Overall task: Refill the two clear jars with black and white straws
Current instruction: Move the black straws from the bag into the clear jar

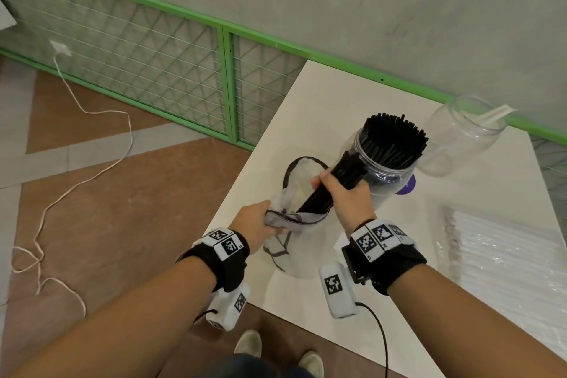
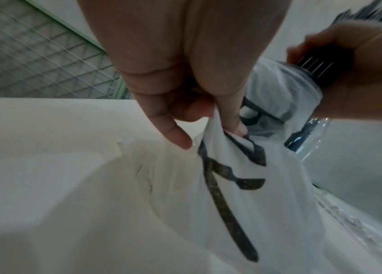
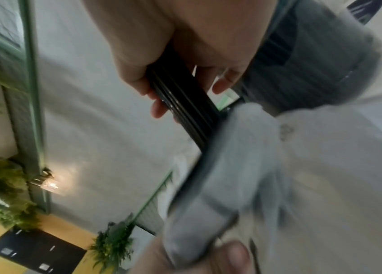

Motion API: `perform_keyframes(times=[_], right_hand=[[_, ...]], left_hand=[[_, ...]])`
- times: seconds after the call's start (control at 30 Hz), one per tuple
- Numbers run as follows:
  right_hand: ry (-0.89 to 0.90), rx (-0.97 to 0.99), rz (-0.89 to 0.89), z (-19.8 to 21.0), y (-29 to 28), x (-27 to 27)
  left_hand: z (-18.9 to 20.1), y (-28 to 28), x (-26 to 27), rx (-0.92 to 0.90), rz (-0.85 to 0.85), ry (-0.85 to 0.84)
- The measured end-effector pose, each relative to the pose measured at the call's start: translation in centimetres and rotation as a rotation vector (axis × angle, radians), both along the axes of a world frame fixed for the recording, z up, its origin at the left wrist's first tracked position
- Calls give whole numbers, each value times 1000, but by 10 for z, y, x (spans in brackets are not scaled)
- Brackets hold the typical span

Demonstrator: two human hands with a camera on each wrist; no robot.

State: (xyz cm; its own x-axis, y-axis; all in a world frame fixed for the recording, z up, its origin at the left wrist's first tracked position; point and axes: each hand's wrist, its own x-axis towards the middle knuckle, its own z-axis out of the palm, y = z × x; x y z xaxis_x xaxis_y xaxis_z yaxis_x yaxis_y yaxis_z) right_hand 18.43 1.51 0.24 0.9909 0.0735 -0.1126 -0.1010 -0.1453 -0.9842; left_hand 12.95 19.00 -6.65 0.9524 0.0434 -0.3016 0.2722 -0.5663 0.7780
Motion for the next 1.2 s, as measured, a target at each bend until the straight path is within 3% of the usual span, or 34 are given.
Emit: perform_keyframes(times=[0.2, 0.43, 0.6, 0.73, 0.9, 1.1, 1.2], right_hand=[[-150, 101, 23, 19, -12, 4], [19, -57, 104, -63, 1, -7], [124, -169, 131, -87, 12, -1], [26, -186, 86, -66, 8, 7], [-132, -106, 7, -6, -7, 8], [-221, -34, -97, 44, -55, 10], [-232, 44, -184, 57, -81, 20]], left_hand=[[-8, 4, -5, -21, 110, 61], [-10, -2, -1, 96, 75, 62], [-9, -2, 4, 145, 33, 105], [-8, 1, 10, 161, 25, 132], [-7, -1, 15, 185, 25, 186], [-1, 1, 24, 140, 19, 258], [9, 3, 31, 209, -18, 238]])
